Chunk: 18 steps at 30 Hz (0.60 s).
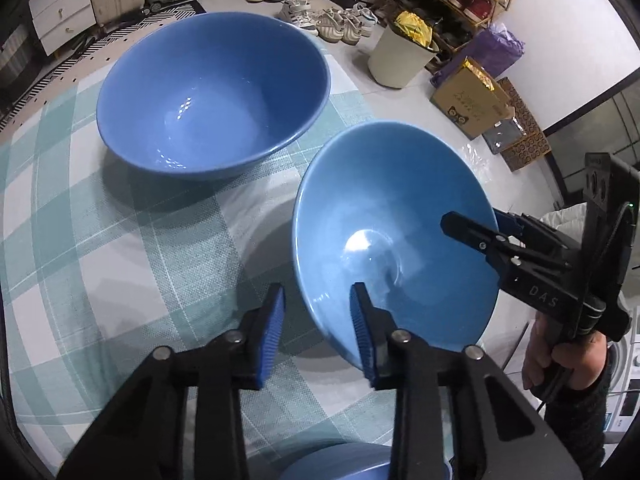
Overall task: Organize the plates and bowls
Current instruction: 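Grasp the lighter blue bowl rim with the left tool while the right tool grasps it too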
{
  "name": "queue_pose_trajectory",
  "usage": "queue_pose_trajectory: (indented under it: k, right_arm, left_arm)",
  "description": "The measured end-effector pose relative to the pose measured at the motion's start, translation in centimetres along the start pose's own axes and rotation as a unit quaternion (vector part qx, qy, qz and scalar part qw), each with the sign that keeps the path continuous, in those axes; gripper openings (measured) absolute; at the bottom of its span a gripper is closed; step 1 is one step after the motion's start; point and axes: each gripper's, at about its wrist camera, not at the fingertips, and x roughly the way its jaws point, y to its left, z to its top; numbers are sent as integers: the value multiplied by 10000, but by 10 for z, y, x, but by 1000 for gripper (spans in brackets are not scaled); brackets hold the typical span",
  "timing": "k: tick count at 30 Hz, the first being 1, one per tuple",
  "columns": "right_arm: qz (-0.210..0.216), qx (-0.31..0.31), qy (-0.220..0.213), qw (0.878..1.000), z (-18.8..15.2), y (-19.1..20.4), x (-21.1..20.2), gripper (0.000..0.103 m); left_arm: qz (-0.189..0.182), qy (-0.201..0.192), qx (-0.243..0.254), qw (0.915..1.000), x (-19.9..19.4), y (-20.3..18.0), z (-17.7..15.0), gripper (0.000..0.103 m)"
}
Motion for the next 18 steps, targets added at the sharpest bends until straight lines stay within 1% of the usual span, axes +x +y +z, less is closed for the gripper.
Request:
queue_pose_trajectory:
  k: [2,4,5,6,7,9,10,12,13,15,18]
  right_arm:
    - [-83,1,9,10000,-1,1,-1,47]
    - [-300,60,34,9995,-2,0,-1,47]
    - [-307,66,69,9995,-2,0,-1,45]
    - [-280,42,99,9996,-2,1,-1,36]
    - [-287,19,125,9995,-3,2,0,31]
    - [-314,-56,138,9994,-4,5,0,28]
    - [-294,-80,145,9994,-4,6,-1,24]
    - [-309,-114,166,9993,-5,9,0,21]
    - [-325,-139,174,9992,-5,9,0,18]
    - [-322,-128,192,9992,-6,11,-1,13]
    - [-345,-16,167,9993,-6,11,-3,13]
  left_arm:
    - [29,17,-2,10000,2,1,0,24]
    - [101,57,53,9999,4,1,1,19]
    - [93,102,100,9999,6,0,1,13]
    - [127,110,113,9998,6,0,1,12]
    - [176,89,127,9997,6,0,1,12]
    - [246,32,227,9994,5,-3,1,11]
    - [246,29,228,9994,5,-3,1,11]
    - [201,57,210,9996,5,-3,1,11]
    - [187,56,200,9996,5,-3,1,11]
    - [166,93,181,9997,5,-2,1,11]
    - [37,128,118,9998,1,1,1,11]
